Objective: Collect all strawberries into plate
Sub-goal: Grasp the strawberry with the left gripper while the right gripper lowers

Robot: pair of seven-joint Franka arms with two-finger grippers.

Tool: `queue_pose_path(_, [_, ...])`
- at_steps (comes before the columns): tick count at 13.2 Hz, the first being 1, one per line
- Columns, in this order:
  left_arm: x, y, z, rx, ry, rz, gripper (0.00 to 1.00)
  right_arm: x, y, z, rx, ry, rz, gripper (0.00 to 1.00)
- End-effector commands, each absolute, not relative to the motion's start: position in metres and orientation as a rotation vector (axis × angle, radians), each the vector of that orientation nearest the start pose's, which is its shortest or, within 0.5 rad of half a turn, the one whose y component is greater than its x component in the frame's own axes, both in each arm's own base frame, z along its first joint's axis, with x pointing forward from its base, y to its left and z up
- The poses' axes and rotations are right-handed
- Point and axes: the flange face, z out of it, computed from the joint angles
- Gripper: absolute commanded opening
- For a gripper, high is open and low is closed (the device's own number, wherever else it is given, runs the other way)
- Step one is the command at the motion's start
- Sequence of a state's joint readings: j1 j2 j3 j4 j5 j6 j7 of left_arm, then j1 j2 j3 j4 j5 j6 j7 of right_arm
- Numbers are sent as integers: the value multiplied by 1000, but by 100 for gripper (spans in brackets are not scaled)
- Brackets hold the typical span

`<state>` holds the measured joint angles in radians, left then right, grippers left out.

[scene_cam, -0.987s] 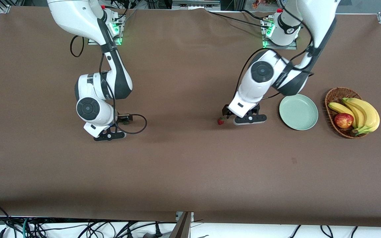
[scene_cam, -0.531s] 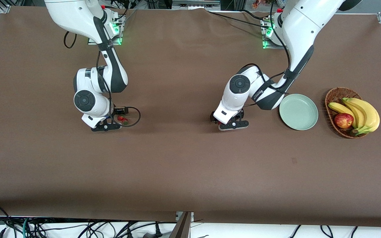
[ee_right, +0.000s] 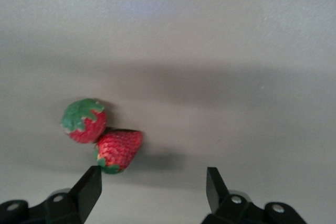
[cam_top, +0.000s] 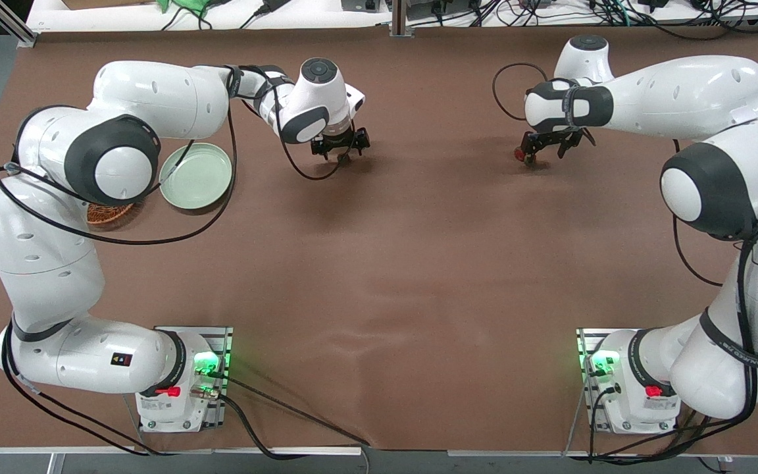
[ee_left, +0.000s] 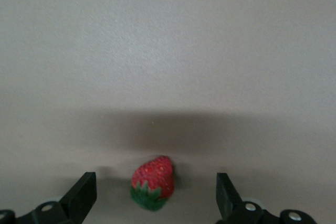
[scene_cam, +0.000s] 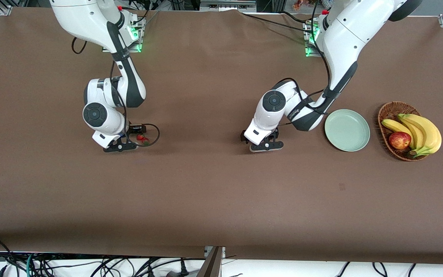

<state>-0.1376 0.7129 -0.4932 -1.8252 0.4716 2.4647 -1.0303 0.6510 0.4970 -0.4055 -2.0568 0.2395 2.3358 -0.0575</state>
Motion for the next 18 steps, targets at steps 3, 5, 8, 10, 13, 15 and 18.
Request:
queue_pose_path(3, [533,-370,182,-3157,-237,-33,77,569,95,190,-3094,-340,196,88])
queue_pose_path(5, [535,-370,183,-3161,-247,-30,58,569,100,192,-3090,-329,200,88])
queue_pose_path(8, [537,-369,183,-3162,-266,-26,28,568,108,191,-3067,-262,199,88])
queue_pose_path(10, [538,-367,186,-3154,-266,-24,27,570,111,196,-3064,-264,184,88])
queue_pose_path(13, [551,-349,236,-3133,-268,12,26,597,109,224,-3039,-297,194,88])
queue_pose_path(15, [563,-310,276,-3162,-181,163,26,613,99,234,-3033,-309,205,88])
queue_pose_path(18, [581,-229,321,-3184,-92,264,26,614,104,237,-3024,-291,231,88])
